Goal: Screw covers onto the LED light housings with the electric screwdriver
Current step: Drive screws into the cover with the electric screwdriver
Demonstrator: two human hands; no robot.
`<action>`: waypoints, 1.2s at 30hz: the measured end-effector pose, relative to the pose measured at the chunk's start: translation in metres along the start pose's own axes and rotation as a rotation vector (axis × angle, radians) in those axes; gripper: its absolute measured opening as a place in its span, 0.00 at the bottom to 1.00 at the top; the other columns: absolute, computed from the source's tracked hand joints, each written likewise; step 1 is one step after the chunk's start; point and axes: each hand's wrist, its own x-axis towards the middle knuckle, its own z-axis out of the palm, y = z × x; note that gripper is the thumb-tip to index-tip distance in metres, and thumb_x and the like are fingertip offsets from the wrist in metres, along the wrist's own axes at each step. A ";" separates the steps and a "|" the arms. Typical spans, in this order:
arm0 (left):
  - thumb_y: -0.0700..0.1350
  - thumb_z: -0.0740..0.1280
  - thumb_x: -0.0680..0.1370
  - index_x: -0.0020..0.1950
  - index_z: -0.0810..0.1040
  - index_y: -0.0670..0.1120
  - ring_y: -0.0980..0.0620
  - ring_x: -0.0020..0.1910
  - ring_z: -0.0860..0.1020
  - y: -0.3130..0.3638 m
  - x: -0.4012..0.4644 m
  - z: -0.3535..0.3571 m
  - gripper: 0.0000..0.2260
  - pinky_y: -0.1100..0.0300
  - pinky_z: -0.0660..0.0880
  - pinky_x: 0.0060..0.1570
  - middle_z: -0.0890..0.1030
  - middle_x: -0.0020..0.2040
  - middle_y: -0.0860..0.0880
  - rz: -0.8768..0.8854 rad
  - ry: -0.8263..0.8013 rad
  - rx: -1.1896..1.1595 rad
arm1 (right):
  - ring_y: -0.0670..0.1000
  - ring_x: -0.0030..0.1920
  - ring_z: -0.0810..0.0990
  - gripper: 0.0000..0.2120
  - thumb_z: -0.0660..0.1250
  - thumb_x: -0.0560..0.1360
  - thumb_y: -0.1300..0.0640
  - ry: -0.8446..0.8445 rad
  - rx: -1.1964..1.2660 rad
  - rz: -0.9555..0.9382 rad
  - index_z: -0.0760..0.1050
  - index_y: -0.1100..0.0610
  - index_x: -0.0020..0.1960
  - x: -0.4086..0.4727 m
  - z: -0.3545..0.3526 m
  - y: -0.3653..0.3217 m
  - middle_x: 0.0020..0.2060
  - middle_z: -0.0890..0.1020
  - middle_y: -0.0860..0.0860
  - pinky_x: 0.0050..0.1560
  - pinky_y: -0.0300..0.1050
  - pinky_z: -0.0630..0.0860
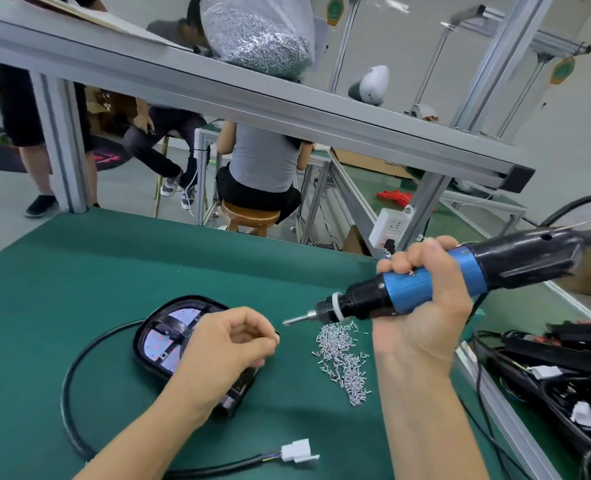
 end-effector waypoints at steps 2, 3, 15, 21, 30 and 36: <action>0.29 0.70 0.70 0.34 0.80 0.42 0.55 0.29 0.77 0.002 -0.003 -0.010 0.10 0.67 0.73 0.30 0.82 0.33 0.44 0.045 0.006 0.052 | 0.45 0.26 0.70 0.09 0.65 0.66 0.63 -0.017 -0.008 0.034 0.69 0.53 0.42 -0.005 0.008 0.012 0.26 0.70 0.47 0.33 0.38 0.72; 0.29 0.71 0.70 0.34 0.80 0.42 0.53 0.30 0.77 0.002 -0.004 -0.015 0.10 0.64 0.74 0.32 0.82 0.33 0.43 0.038 0.019 0.043 | 0.45 0.26 0.70 0.09 0.65 0.66 0.63 -0.024 -0.009 0.048 0.69 0.53 0.42 -0.006 0.012 0.018 0.27 0.70 0.47 0.33 0.38 0.72; 0.47 0.74 0.70 0.57 0.78 0.51 0.53 0.60 0.73 -0.026 0.010 -0.096 0.16 0.61 0.68 0.56 0.80 0.55 0.53 0.028 0.480 0.683 | 0.47 0.26 0.72 0.10 0.66 0.67 0.67 -0.100 -0.181 0.091 0.71 0.53 0.42 -0.013 0.019 0.072 0.27 0.71 0.47 0.33 0.39 0.73; 0.66 0.74 0.62 0.75 0.60 0.54 0.51 0.73 0.61 -0.047 0.011 -0.098 0.46 0.50 0.57 0.71 0.62 0.74 0.55 -0.173 0.227 0.843 | 0.50 0.27 0.73 0.11 0.69 0.66 0.66 -0.130 -0.264 0.048 0.73 0.52 0.38 -0.016 0.031 0.109 0.31 0.74 0.46 0.36 0.42 0.74; 0.57 0.76 0.66 0.76 0.58 0.48 0.49 0.73 0.58 -0.038 0.019 -0.098 0.45 0.51 0.59 0.71 0.57 0.76 0.52 -0.141 0.123 0.806 | 0.50 0.29 0.72 0.14 0.68 0.66 0.66 -0.298 -0.408 0.051 0.75 0.48 0.29 -0.024 0.053 0.152 0.25 0.75 0.45 0.37 0.42 0.74; 0.58 0.76 0.65 0.76 0.59 0.51 0.51 0.73 0.56 -0.040 0.021 -0.101 0.44 0.51 0.57 0.71 0.57 0.76 0.53 -0.149 0.116 0.811 | 0.50 0.29 0.72 0.12 0.69 0.67 0.65 -0.259 -0.407 0.066 0.73 0.49 0.33 -0.025 0.047 0.150 0.26 0.74 0.45 0.38 0.42 0.74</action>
